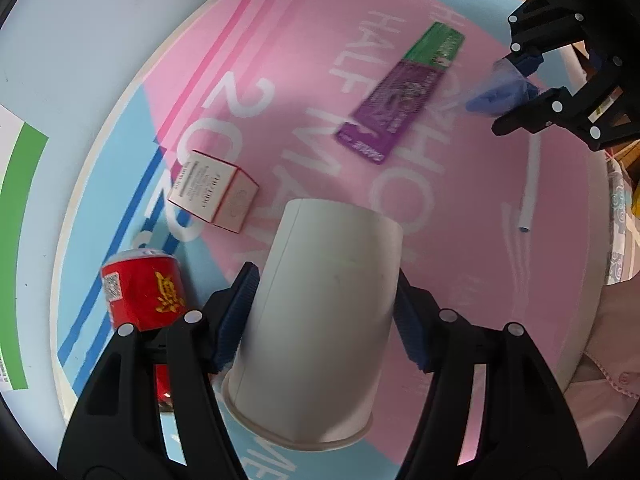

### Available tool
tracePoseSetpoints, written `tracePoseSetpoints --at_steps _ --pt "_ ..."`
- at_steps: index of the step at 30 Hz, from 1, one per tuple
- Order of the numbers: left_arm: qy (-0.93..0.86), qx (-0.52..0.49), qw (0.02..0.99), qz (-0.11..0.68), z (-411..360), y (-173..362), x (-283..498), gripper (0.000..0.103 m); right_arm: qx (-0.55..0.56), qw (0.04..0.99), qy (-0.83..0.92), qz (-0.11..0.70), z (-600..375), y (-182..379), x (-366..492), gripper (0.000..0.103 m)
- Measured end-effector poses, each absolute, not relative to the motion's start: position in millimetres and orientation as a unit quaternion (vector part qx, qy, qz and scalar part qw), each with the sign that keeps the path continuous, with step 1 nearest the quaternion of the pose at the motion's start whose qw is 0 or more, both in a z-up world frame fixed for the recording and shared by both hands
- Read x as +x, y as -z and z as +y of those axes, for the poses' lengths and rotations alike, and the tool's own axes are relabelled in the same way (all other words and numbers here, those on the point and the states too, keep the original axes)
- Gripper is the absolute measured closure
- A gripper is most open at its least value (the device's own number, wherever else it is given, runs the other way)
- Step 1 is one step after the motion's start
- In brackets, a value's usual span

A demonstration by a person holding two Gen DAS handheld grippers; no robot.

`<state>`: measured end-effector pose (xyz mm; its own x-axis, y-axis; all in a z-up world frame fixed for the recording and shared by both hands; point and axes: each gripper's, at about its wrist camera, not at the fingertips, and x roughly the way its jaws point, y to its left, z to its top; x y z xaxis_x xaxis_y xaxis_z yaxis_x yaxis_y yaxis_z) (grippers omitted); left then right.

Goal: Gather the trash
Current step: 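Carry the bagged item and paper cup with both tools over the teal wastebasket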

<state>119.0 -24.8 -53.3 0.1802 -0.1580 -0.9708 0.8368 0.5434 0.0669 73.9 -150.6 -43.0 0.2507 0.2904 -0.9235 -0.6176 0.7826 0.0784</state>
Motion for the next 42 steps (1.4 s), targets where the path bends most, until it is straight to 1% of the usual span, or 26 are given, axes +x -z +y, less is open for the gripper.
tracePoseSetpoints --at_steps 6,23,32,42 --pt "0.382 0.331 0.689 0.519 -31 52 98 0.041 -0.134 0.791 -0.266 0.535 -158 36 49 0.078" --pt "0.489 0.402 0.635 0.443 -117 25 2 0.041 -0.066 0.827 -0.148 0.539 -216 19 -67 0.078" --pt "0.545 0.441 0.586 0.407 -178 29 -69 0.041 -0.01 0.841 -0.077 0.535 -260 22 -166 0.078" --pt "0.6 0.48 0.522 0.371 -243 32 -166 0.041 0.055 0.841 -0.004 0.538 -311 32 -283 0.078"
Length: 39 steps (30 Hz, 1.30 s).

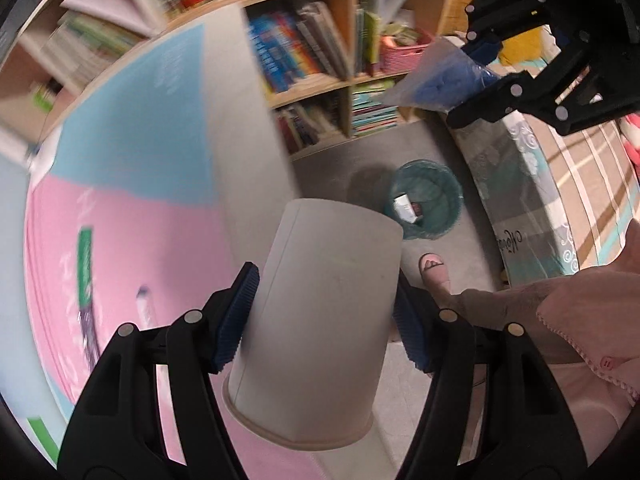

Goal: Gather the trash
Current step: 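Carry the bagged item and paper cup with both tools over the teal wastebasket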

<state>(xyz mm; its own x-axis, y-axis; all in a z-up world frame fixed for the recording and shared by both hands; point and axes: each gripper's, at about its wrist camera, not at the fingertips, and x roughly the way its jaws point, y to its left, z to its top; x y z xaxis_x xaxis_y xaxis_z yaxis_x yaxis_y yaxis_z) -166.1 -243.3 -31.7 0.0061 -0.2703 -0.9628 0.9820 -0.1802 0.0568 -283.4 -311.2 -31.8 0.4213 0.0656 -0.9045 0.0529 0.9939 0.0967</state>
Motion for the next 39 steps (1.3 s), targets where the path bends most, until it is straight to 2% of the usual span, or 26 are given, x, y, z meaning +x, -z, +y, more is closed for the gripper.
tracePoseSetpoints --at_steps 16,39 --pt "0.655 0.508 0.443 0.343 -326 48 -292 0.041 0.144 0.817 0.096 0.55 -367 57 -439 0.078" --pt "0.682 0.536 0.366 0.337 -382 84 -384 0.041 0.215 0.791 0.142 0.555 -392 88 -520 0.078"
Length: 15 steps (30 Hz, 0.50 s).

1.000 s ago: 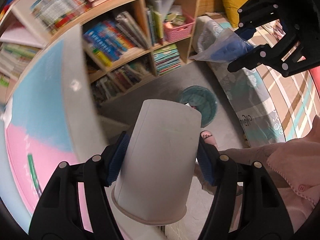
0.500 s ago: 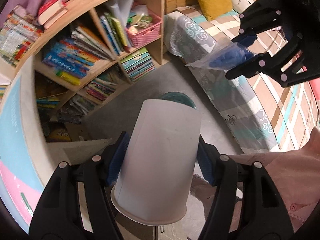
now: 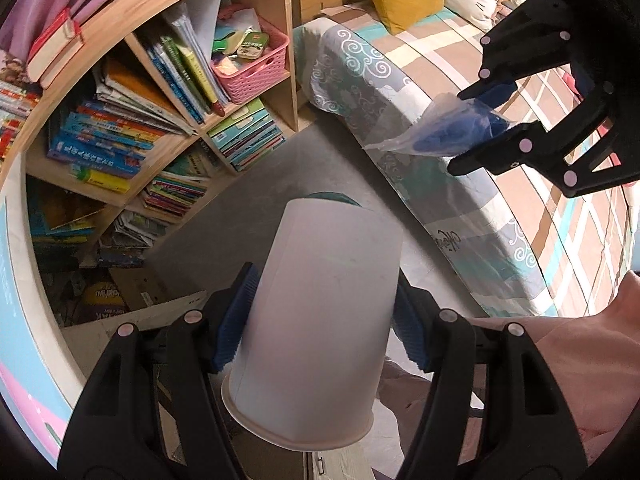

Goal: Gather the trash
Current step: 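Carry the bagged item and paper cup with both tools over the teal wastebasket, then open both tools to drop the bagged item and cup into the wastebasket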

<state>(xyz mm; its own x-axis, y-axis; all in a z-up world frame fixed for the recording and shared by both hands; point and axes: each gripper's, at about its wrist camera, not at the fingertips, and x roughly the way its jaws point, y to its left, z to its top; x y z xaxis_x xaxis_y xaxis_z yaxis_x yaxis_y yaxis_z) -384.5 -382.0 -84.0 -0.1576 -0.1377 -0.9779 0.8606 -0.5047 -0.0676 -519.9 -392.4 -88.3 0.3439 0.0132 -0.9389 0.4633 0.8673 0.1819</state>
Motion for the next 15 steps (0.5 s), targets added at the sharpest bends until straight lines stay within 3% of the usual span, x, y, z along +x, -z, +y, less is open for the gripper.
tracePoseSetpoints --at_steps 15 --pt "0.683 0.54 0.35 0.346 -402 98 -400 0.04 0.24 0.787 0.142 0.551 -412 105 -528 0.078"
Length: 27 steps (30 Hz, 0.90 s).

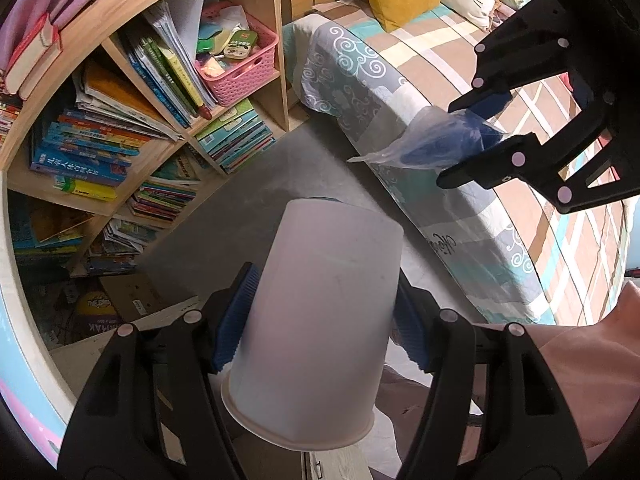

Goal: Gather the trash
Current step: 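Open both tools to drop the bagged item and cup into the wastebasket, then move both open tools back over the mat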

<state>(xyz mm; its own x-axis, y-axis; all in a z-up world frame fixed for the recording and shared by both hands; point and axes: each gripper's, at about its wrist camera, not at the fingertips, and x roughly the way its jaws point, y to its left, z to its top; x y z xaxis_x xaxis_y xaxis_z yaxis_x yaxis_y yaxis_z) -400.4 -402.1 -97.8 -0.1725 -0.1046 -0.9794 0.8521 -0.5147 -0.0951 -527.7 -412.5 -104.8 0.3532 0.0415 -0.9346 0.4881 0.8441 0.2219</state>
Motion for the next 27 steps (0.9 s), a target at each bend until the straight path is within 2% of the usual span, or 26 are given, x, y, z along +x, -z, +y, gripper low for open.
tracePoseSetpoints --at_steps 4,5,6,7,8,11,23,27 --pt "0.682 0.545 0.347 0.344 -404 101 -405 0.038 0.245 0.784 0.142 0.552 -416 110 -528 0.075" --pt "0.682 0.545 0.345 0.345 -405 102 -407 0.038 0.244 0.783 0.145 0.553 -417 111 -528 0.071" --pt "0.681 0.545 0.344 0.347 -406 103 -408 0.035 0.245 0.781 0.148 0.555 -419 111 -529 0.054" --pt "0.682 0.544 0.342 0.35 -407 104 -409 0.03 0.245 0.781 0.154 0.553 -420 111 -531 0.048" --pt "0.683 0.543 0.339 0.351 -407 104 -411 0.027 0.245 0.783 0.16 0.549 -421 109 -533 0.047" --pt "0.685 0.547 0.342 0.337 -408 102 -415 0.021 0.257 0.779 0.174 0.545 -429 108 -542 0.046" --pt "0.682 0.551 0.348 0.331 -404 98 -414 0.021 0.253 0.78 0.177 0.545 -427 102 -551 0.045" --pt "0.681 0.551 0.35 0.332 -401 97 -412 0.021 0.251 0.782 0.174 0.543 -423 101 -550 0.042"
